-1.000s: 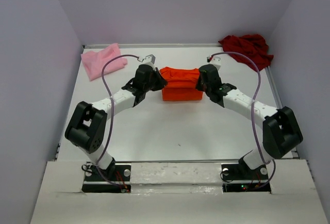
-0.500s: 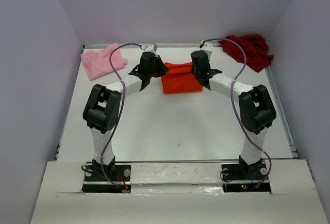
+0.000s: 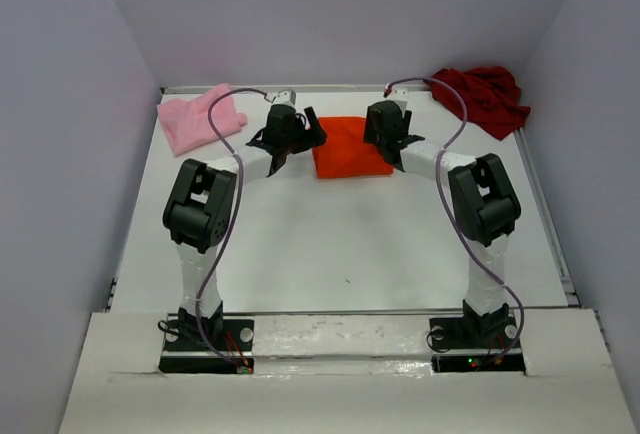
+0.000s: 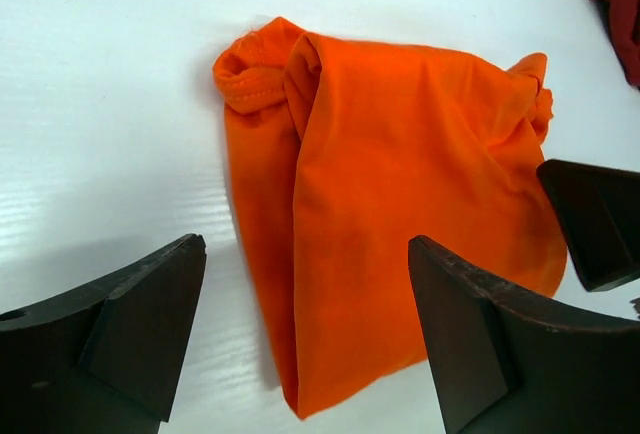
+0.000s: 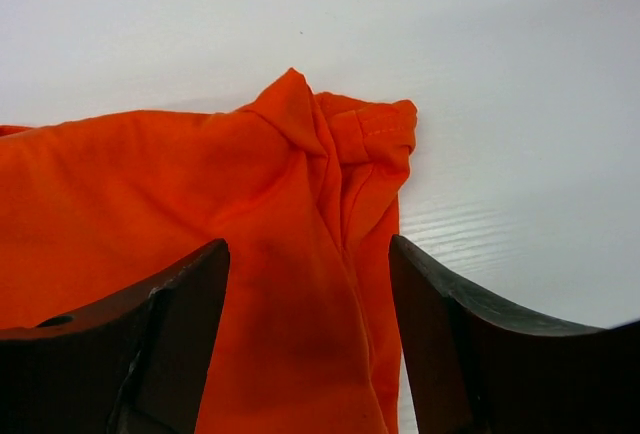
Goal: Fold and stack the t-shirts
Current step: Fold the 2/3-rectangle-folded T-shirt at the center of the board.
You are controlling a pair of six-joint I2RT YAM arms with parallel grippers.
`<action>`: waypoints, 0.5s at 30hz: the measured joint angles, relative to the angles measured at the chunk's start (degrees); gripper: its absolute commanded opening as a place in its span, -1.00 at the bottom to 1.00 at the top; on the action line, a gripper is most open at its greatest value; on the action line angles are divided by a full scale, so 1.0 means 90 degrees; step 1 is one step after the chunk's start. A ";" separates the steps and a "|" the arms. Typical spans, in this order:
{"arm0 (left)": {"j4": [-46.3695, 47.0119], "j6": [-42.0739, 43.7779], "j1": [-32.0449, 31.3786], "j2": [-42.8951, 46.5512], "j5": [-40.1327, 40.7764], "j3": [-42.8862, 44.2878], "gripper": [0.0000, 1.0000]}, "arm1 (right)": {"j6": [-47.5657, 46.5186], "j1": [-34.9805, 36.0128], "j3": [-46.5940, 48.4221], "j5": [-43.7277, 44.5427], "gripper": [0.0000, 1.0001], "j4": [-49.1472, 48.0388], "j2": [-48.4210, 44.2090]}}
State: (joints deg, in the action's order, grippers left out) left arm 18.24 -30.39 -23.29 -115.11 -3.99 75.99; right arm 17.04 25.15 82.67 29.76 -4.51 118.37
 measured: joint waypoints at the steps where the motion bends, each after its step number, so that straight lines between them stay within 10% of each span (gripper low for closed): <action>1: -0.0002 -0.0017 0.0000 0.0153 -0.0010 -0.0155 0.83 | -0.0022 0.0000 -0.0061 -0.0041 0.41 -0.0012 -0.0104; 15: 0.0680 -0.0197 -0.0126 0.1224 -0.0546 -0.1445 0.78 | 0.0228 0.0000 -0.0731 -0.0899 0.33 0.0053 -0.0857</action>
State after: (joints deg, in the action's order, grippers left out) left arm 24.36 -32.16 -24.43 -104.09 -8.91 62.98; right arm 19.09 25.15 76.09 21.67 -4.03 110.65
